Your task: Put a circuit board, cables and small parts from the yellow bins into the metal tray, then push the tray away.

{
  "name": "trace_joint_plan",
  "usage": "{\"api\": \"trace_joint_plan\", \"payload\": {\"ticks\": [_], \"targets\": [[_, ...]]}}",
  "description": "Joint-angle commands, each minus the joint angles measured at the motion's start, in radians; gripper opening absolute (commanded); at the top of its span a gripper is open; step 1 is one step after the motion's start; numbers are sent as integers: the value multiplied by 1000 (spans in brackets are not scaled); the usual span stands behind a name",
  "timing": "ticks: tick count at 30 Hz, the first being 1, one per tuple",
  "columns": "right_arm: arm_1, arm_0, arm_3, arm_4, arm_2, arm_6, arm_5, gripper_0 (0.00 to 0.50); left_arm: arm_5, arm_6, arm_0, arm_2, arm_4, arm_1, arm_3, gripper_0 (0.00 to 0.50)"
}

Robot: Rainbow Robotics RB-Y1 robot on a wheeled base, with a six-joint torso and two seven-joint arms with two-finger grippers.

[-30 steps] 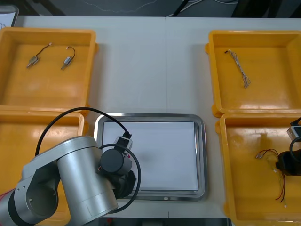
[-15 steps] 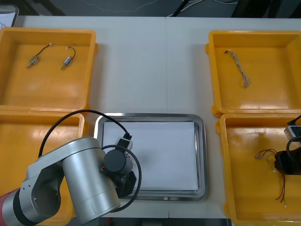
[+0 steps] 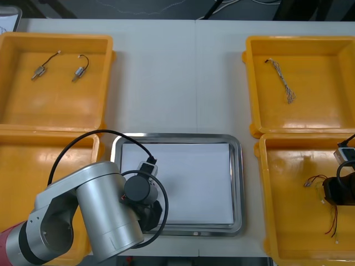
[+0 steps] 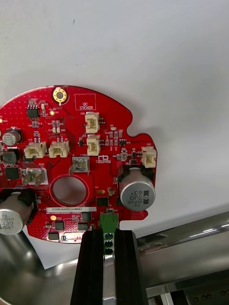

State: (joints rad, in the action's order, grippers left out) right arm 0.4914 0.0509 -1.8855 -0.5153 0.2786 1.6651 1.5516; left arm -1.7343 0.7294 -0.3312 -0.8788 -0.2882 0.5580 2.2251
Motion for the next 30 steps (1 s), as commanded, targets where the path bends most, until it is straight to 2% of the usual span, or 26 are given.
{"api": "trace_joint_plan", "payload": {"ticks": [1,2,3,5,7,10,11,18,22,30], "targets": [[-20,21,-76,-25,33,53,28,0,13,44,-15,-37,15,-26,11,75],[-20,21,-96,-29,44,53,44,0,16,44,-15,-37,15,-27,10,177],[-20,23,-110,-31,50,51,56,0,16,44,-15,-37,15,-27,10,228],[-20,21,-149,-38,70,48,90,0,19,42,-14,-39,18,-27,10,280],[-20,17,-187,-43,88,47,134,0,19,41,-14,-39,20,-27,10,373],[-20,7,-241,-54,113,42,197,0,21,42,-14,-39,21,-27,11,486],[-20,6,-256,-57,119,42,214,0,19,42,-12,-39,23,-27,11,500],[-20,-31,-366,-91,174,39,338,0,18,45,-12,-31,38,-26,16,500],[-19,-56,-389,-130,188,38,368,0,4,53,-12,-2,27,-18,41,500],[-10,-100,-406,-241,202,33,368,0,-87,74,-14,144,-89,8,134,500]]}}
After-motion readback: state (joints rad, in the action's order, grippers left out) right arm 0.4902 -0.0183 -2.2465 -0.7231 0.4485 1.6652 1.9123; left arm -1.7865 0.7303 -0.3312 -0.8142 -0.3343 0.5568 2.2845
